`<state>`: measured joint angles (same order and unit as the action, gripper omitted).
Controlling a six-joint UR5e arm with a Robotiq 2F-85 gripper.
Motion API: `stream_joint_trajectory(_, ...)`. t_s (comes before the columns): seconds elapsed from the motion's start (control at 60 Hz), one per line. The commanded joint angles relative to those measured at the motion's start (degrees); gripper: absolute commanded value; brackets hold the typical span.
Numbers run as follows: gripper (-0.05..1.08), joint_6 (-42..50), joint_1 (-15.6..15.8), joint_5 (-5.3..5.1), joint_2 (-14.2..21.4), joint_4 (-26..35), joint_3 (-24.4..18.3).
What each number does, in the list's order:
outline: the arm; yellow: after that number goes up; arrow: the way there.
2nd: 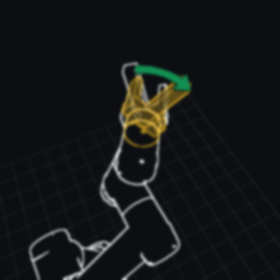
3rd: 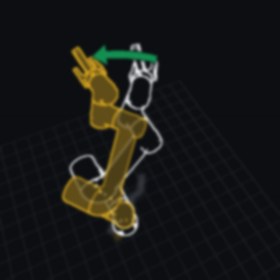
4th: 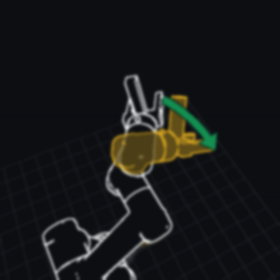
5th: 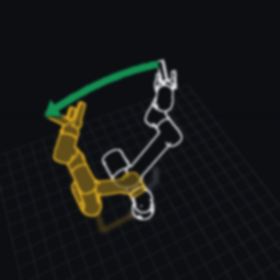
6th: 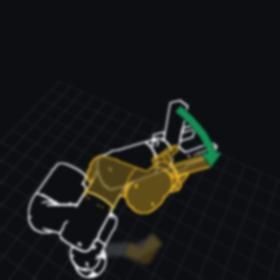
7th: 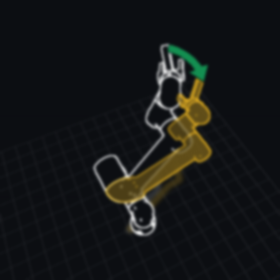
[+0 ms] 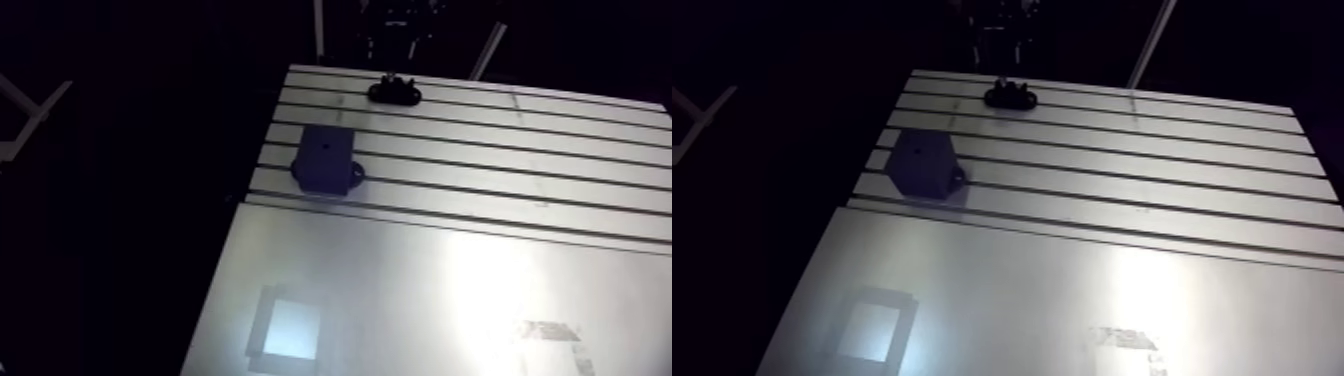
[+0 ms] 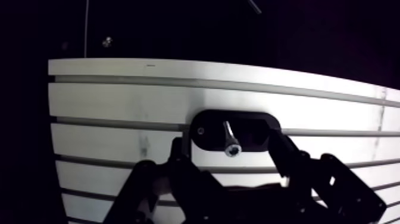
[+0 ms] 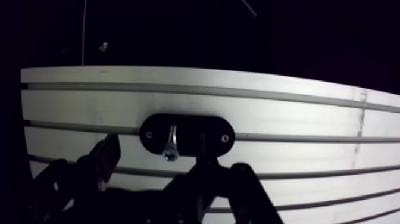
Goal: Pick up the M10 bolt and insert it into the hole until fully seated.
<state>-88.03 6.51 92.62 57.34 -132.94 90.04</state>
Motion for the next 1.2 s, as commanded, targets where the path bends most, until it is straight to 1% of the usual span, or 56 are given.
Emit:
stream_joint_trajectory(0.017,0.29,-0.16,-0.18,0.06,-1.02,0.00,0.18)
stream_joint_trajectory(0.083,0.31,-0.17,-0.18,0.06,-1.05,0.00,0.18)
stream_joint_trajectory(0.333,0.32,-0.25,-0.44,-0.02,-1.23,0.00,0.44)
stream_joint_trajectory(0.367,0.34,-0.34,-0.44,-0.03,-1.23,0.00,0.44)
stream_joint_trajectory(0.717,0.41,-0.34,-0.28,-0.11,-1.58,0.00,0.53)
stream_joint_trajectory(0.933,0.42,-0.26,-0.18,-0.20,-1.58,0.09,0.71)
stream_joint_trajectory(1.0,0.44,-0.25,-0.25,-0.20,-1.58,0.09,0.79)
stream_joint_trajectory(1.2,0.44,-0.17,-0.43,-0.11,-1.58,0.09,1.38)
